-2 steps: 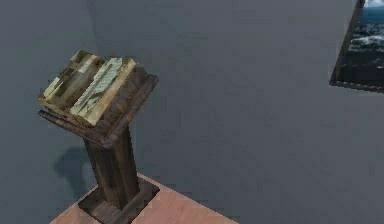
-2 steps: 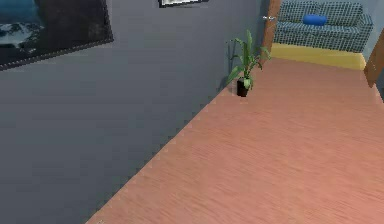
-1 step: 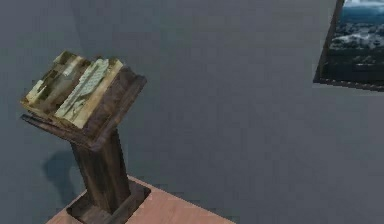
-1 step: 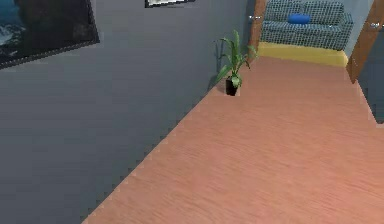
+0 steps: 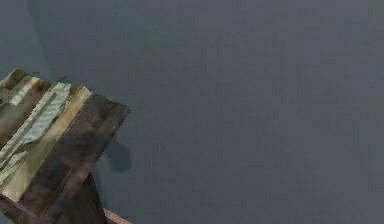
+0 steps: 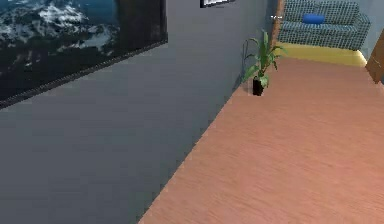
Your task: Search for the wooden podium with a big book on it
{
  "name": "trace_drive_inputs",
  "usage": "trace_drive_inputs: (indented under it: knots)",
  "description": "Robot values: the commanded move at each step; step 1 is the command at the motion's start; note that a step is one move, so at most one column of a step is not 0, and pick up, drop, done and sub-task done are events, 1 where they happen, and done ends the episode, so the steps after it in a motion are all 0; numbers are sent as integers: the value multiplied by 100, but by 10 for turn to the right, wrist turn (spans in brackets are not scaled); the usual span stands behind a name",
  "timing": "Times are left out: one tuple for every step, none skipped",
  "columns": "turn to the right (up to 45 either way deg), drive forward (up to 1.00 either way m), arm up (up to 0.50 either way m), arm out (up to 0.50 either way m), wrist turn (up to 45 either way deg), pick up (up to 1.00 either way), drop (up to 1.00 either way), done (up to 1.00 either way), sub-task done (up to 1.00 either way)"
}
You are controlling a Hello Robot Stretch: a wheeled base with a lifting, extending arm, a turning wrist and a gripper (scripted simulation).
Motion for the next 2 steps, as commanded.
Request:
trace_drive_inputs:
  knots:
    - [-390, 0, 0, 0, 0, 0, 0, 0, 0]
    - [0, 0, 0, 0, 0, 0, 0, 100, 0]
